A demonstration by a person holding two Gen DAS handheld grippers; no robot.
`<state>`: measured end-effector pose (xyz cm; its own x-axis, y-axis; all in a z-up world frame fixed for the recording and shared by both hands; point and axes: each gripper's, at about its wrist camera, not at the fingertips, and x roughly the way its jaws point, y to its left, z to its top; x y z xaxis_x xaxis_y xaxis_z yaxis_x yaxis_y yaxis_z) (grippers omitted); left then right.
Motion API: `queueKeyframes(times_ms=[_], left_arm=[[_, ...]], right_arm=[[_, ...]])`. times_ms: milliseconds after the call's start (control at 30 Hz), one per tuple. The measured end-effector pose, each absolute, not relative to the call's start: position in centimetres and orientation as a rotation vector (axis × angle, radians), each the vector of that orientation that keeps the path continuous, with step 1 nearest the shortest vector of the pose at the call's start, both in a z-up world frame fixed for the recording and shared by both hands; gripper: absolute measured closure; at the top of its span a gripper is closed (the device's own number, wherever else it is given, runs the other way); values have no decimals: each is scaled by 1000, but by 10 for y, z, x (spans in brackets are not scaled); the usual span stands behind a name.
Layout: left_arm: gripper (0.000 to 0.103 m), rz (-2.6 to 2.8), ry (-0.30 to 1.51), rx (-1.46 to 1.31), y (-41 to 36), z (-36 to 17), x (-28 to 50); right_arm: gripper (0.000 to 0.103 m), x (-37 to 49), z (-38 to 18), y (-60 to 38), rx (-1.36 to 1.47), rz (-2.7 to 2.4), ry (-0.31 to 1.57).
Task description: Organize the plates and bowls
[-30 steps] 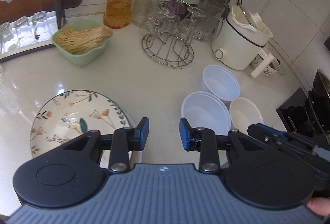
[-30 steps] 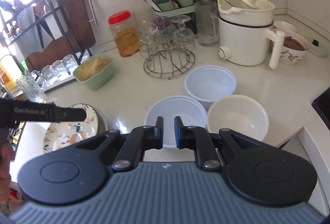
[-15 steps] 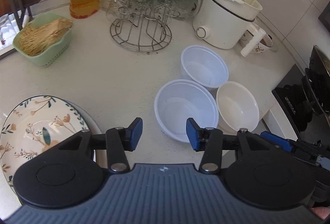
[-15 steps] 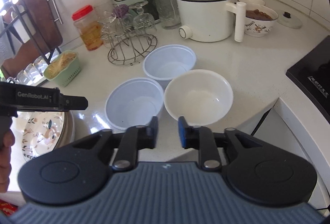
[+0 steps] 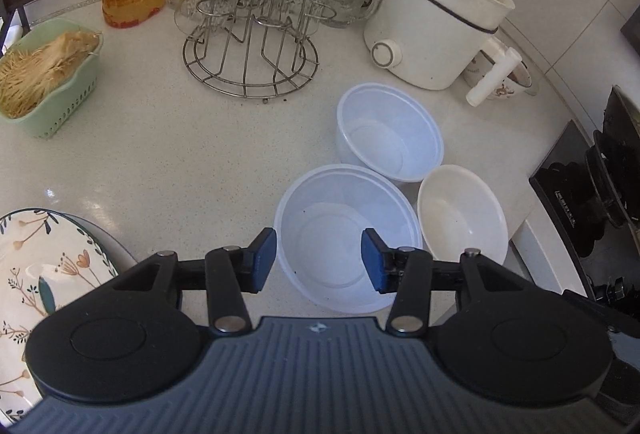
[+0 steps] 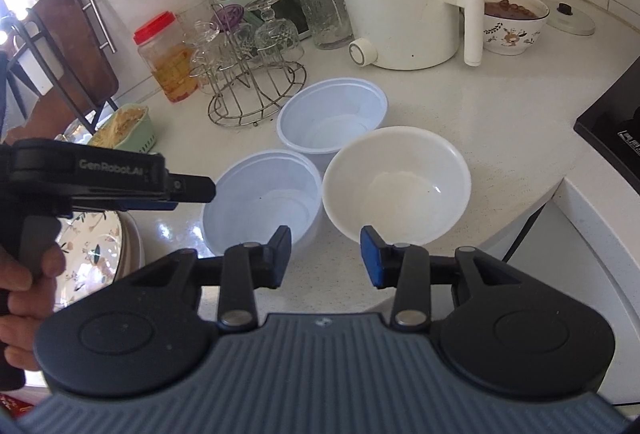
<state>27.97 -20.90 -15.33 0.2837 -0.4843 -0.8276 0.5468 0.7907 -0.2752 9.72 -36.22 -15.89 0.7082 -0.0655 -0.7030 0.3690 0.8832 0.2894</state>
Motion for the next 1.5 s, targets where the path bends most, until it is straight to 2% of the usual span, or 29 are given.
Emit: queueKeyframes(times_ms=[633,700,800,867,1500], left_arm=[[52,-652,1093,145,-223,-178,302],[55,-643,1098,150,-223,-180,305],[67,-642,1118,133,-222,-184,308],[76,-647,1118,142,-223,-185,307],[76,-556,1132,67,-169,-166,308]], right_arm=[[66,128,-181,-361,525,-176,788],[70,131,-185,-362,533,-176,797],[78,136,-190,-363,548,-172,808],[80,139,-191,-362,542,-168,809],[81,163,-181,-336,463,-24,834]])
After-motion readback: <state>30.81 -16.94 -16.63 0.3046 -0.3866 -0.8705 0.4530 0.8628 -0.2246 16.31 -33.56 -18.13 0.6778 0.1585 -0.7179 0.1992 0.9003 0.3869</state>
